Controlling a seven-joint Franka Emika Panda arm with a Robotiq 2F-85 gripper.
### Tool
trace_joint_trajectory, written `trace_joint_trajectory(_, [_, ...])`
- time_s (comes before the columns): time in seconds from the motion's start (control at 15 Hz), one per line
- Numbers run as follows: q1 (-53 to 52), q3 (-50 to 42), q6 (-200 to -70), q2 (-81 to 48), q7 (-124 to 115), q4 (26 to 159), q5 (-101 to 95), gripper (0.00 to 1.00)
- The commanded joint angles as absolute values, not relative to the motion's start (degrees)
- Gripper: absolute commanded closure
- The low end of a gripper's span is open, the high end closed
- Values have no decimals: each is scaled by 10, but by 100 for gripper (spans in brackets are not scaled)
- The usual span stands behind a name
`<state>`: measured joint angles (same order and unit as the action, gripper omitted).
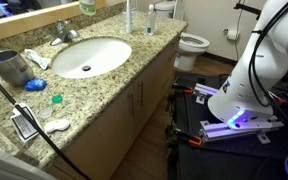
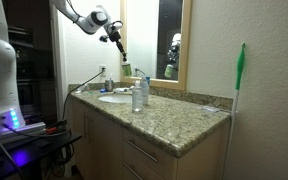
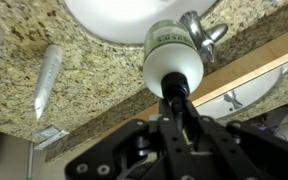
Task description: Move the pump bottle to the upper right corner of the counter
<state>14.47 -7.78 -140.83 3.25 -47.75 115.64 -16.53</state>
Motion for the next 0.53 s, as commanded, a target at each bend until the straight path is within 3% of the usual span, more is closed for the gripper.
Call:
trace_joint_trajectory(0.0, [130, -62, -1452, -100, -632, 1037, -211, 96])
trace_joint_trajectory(0.13, [99, -79, -1428, -126, -662, 995, -151, 96])
trace_joint_trajectory(0.2, [96, -88, -1445, -96, -636, 1053, -174, 84])
trace_joint_trajectory(0.4, [83, -93, -1442, -129, -654, 1008, -151, 84])
trace_joint_trajectory(0.47, [84, -95, -1452, -135, -649, 1008, -156, 96])
